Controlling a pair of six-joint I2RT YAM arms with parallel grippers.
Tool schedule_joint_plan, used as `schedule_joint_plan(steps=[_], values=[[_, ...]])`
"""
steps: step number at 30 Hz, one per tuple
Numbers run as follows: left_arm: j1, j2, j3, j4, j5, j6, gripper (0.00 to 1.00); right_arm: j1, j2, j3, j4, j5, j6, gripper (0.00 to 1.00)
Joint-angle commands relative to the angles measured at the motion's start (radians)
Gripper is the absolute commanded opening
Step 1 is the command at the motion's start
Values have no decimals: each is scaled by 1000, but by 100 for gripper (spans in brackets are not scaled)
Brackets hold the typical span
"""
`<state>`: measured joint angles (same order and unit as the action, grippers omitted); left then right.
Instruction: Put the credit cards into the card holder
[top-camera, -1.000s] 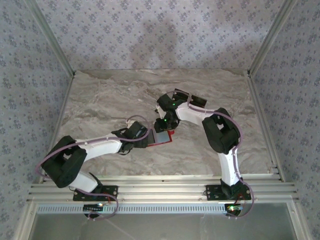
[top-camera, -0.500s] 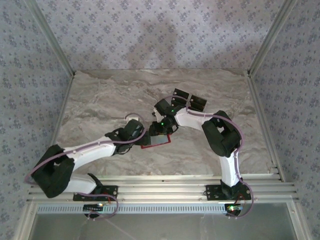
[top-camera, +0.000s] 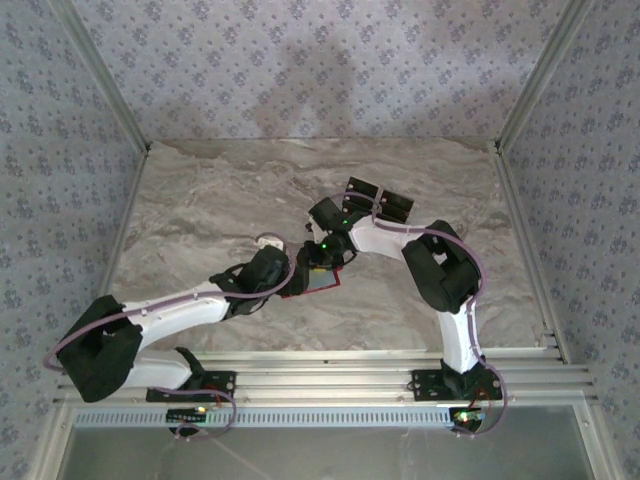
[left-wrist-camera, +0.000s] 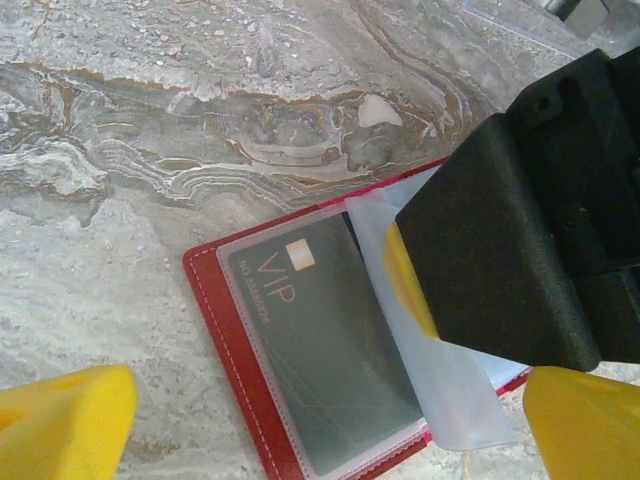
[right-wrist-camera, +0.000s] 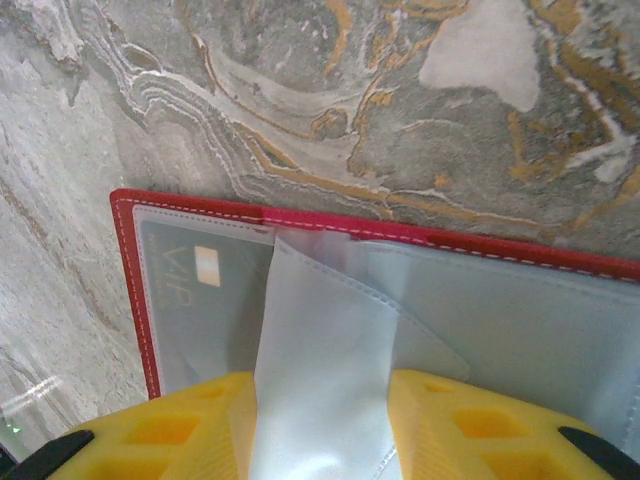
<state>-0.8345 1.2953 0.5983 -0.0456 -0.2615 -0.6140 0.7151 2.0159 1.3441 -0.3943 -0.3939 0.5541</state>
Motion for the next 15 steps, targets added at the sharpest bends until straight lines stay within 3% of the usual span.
schedule_joint_plan(steps=[1,9,15], values=[[-21,42,4,47,7,11,100,0,26,-10,-5,-21,31,43],[-36,109,8,67,-10,26,100,0,32,-6,0,-29,38,43],[-47,31,-38,79,-71,13,100,1,37,-7,0,-33,40,43]])
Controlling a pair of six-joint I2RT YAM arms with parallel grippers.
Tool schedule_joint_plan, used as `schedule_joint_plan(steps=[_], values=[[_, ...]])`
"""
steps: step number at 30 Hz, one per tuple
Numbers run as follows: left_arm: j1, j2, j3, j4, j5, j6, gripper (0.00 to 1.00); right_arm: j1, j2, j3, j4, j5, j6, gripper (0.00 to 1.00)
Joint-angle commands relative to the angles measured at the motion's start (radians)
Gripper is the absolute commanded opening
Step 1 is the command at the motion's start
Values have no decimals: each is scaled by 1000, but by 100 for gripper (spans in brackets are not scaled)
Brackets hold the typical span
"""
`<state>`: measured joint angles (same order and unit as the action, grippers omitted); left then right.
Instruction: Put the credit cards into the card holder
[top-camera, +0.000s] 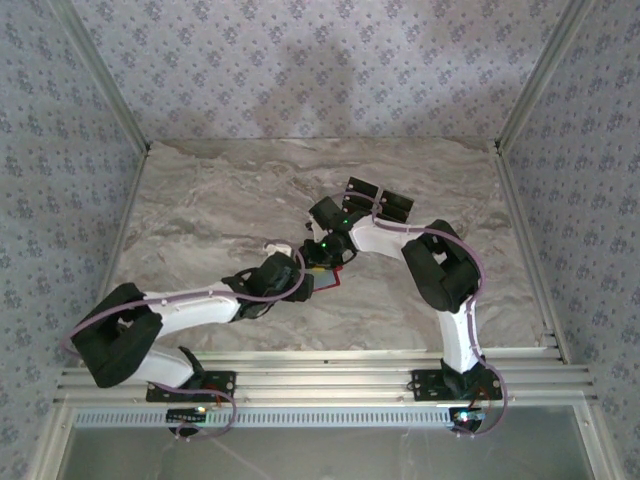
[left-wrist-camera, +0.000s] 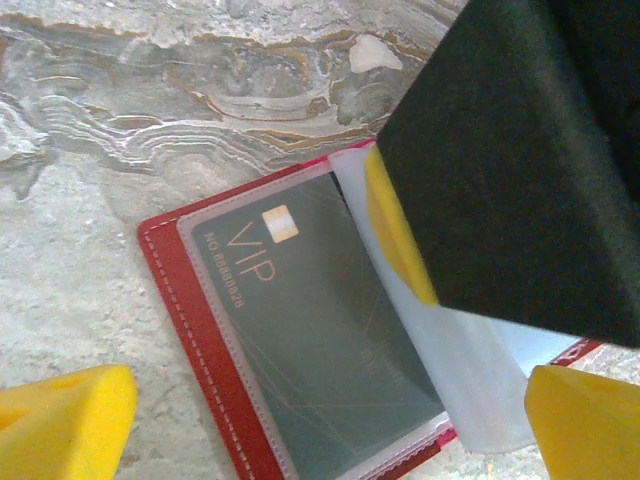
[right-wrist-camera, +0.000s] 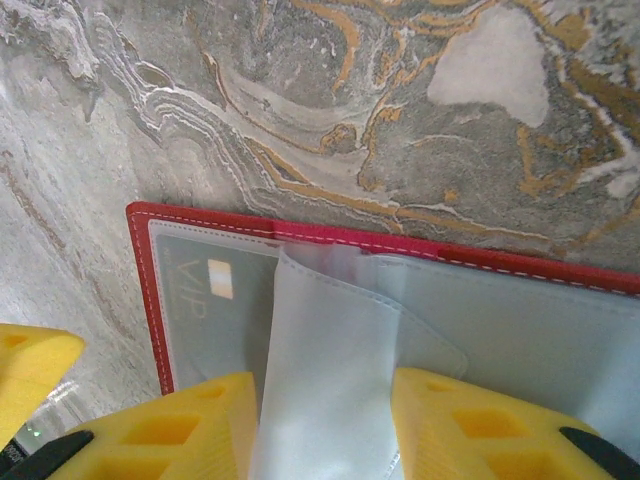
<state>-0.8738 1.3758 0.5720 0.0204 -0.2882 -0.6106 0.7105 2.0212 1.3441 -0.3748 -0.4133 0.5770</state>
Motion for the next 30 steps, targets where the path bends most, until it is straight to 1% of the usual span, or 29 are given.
schedule_joint_plan(steps=[1,16,22,26,30], values=[[-7,-52,-13,7,-47,11,100,5,31,-8,-20,-15,17,43],[-7,43,5,42,-27,21,100,8,32,-9,-13,-20,26,43],[-8,79,-4,43,-54,6,100,6,24,-8,-13,-27,26,43],[-7,98,-17,47,-61,-8,100,-3,-3,-8,-19,-32,21,43],[-8,105,-30,55,-60,-18,100,-23,-66,-26,-14,-19,20,43]])
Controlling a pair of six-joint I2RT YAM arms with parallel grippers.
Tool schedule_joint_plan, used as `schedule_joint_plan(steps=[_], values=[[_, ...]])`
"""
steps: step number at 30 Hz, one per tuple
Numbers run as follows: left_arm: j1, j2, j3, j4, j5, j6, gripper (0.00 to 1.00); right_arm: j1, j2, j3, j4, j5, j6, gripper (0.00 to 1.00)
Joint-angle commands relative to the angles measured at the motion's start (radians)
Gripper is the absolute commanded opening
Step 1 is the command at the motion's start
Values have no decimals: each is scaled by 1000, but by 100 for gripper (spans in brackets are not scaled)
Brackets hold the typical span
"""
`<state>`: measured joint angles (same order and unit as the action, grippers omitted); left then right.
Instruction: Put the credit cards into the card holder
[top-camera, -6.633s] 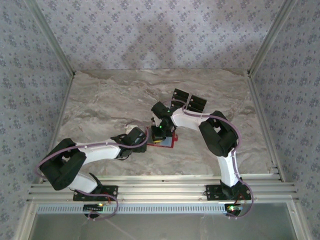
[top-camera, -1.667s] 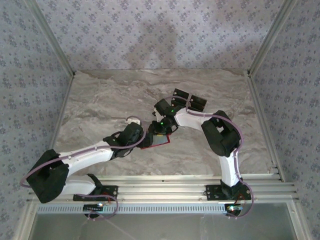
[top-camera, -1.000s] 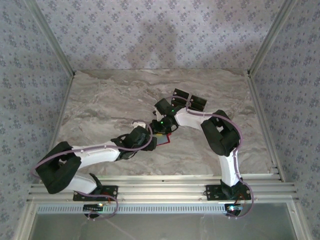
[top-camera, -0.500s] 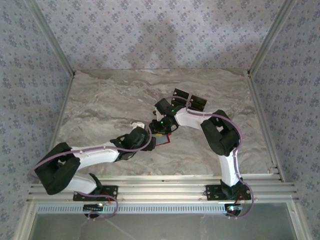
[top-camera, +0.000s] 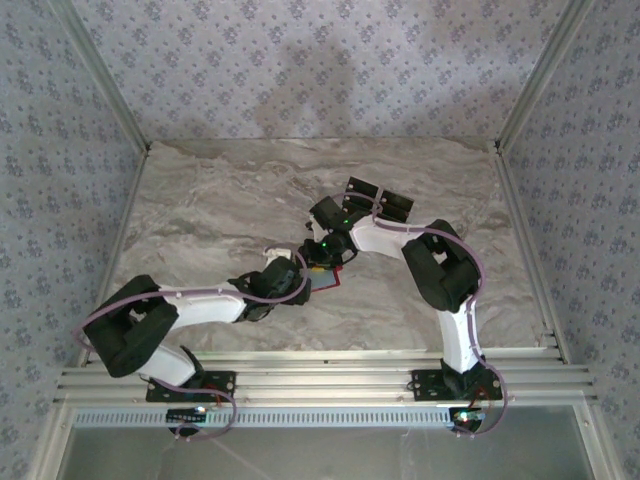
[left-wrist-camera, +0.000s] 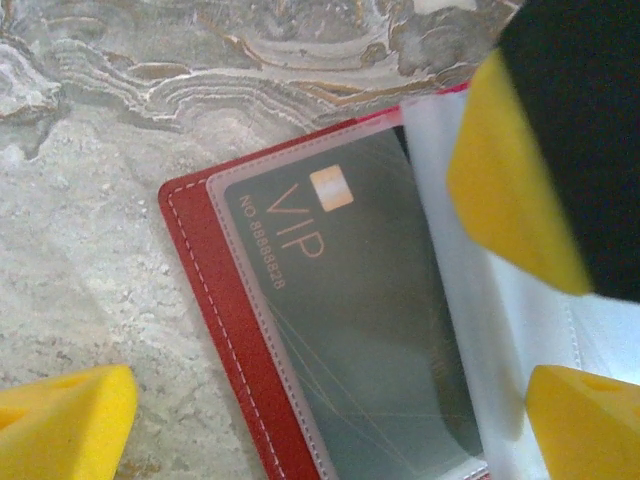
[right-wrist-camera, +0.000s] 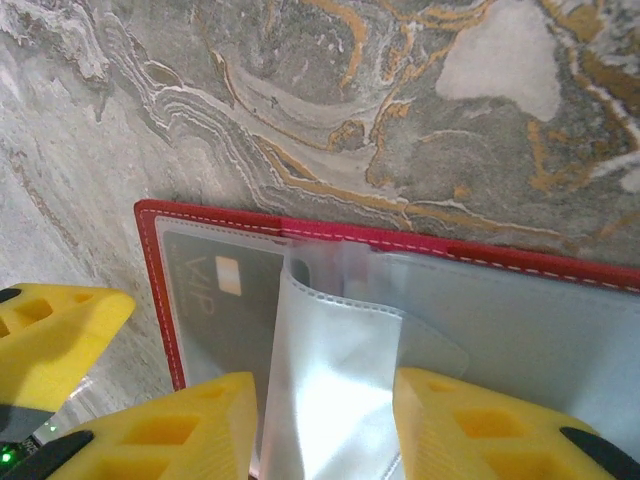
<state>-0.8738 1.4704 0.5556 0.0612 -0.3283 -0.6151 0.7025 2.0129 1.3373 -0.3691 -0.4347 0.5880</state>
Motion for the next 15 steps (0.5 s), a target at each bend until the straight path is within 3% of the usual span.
schedule_joint_plan(steps=[1,15], values=[[-7,11,-16,16,-21,-15,100,-21,-75,-25,-20,9,10,43],[-7,7,-24,19,-23,-17,100,-44,-82,-78,14,11,30,44]])
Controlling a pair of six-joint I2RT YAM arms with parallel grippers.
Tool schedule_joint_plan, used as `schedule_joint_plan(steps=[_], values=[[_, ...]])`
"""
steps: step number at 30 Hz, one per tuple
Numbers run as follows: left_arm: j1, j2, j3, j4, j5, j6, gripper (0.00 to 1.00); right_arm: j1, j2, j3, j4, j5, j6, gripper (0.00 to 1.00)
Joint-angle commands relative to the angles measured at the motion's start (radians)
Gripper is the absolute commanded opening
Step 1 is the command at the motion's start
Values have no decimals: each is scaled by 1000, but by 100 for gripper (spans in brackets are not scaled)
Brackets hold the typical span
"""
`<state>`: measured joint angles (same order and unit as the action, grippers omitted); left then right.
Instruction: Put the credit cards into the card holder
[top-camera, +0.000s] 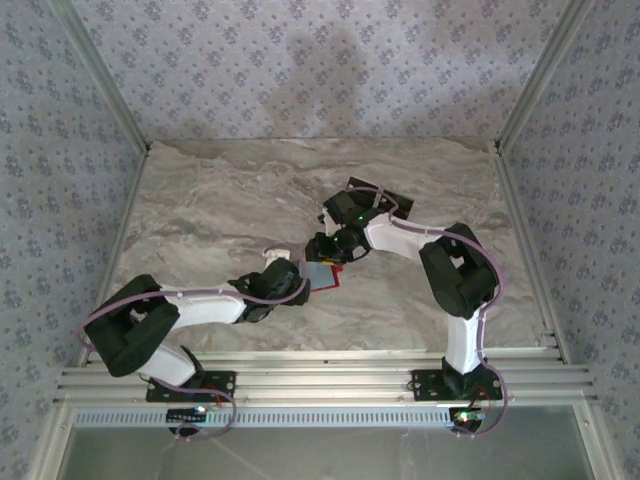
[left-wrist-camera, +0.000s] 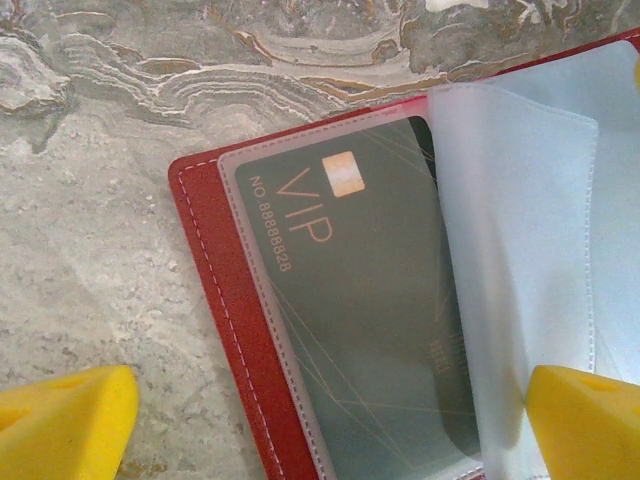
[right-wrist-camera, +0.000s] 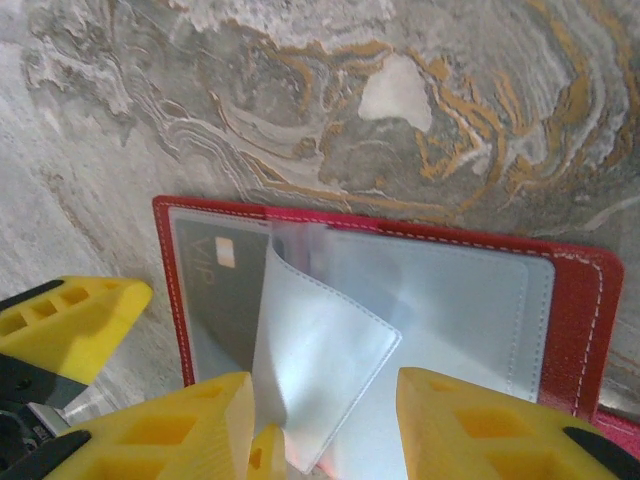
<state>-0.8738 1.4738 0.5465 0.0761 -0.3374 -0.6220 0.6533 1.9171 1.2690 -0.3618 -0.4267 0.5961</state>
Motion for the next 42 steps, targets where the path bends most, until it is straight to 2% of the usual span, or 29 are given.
schedule_joint_plan(steps=[1,21,31,42], values=[[-8,2,-17,5,-15,-10,100,7,19,-11,11,0,24,44],[-7,-43,-26,-6,-22,-4,100,33,84,20,38,-24,51,44],[-4,-289,-56,-107,-81,3,100,86,69,95,-1,-18,62,44],[19,-458,-107,-175,-94,-28,100,162,256,228,-30,-18,81,44]])
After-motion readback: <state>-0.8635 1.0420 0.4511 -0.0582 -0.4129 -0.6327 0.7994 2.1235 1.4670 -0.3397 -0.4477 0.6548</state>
